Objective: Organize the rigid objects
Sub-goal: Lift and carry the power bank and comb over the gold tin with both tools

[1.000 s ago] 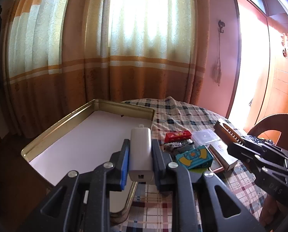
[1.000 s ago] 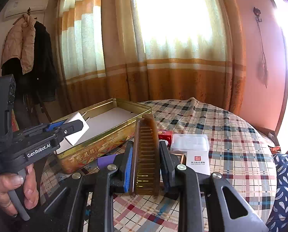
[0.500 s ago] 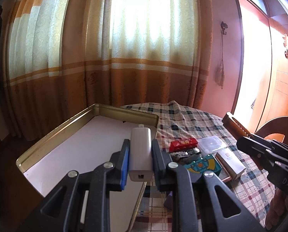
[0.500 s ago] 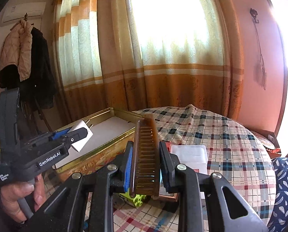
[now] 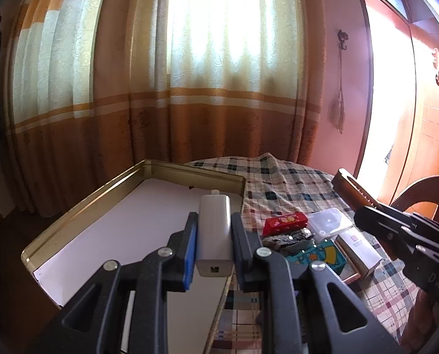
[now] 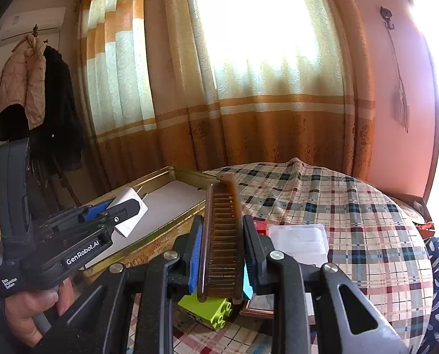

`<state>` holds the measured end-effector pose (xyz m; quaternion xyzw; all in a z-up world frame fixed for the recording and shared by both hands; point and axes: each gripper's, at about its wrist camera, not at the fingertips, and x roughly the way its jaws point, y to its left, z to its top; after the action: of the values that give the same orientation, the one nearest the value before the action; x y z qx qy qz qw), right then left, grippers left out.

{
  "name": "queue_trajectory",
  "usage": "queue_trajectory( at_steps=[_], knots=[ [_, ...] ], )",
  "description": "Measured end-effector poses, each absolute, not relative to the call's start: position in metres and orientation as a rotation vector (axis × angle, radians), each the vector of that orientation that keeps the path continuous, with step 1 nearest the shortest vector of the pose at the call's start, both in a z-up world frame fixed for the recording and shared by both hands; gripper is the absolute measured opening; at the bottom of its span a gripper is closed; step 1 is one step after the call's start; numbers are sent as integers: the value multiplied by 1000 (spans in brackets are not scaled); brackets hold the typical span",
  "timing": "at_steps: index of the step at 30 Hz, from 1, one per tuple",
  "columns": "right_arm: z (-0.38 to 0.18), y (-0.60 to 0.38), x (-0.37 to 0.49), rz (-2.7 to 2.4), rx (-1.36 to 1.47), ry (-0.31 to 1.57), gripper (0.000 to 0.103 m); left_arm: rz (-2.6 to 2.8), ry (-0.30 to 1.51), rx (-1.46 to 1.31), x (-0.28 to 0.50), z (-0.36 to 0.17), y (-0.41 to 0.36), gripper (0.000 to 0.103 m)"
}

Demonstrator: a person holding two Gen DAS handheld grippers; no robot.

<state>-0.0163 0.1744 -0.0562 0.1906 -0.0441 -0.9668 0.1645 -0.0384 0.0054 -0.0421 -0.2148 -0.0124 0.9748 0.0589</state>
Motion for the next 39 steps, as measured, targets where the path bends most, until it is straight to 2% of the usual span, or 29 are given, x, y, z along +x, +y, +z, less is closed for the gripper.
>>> queue_trajectory(
  at_steps=[9, 23, 33, 39],
  knots=[
    [-56, 159, -20, -2745, 533, -106, 27, 2995, -126, -685, -47, -45, -17, 20],
    [-55, 124, -49, -2660, 612, -36, 28, 3046, -122, -722, -57, -40, -35, 20],
    [-41, 98, -95, -2617, 671, 10, 28, 2992, -27, -927, -97, -27, -59, 20],
    [-42, 76, -131, -2591, 755, 52, 28, 2903, -55, -1086, -127, -23, -72, 20]
  ],
)
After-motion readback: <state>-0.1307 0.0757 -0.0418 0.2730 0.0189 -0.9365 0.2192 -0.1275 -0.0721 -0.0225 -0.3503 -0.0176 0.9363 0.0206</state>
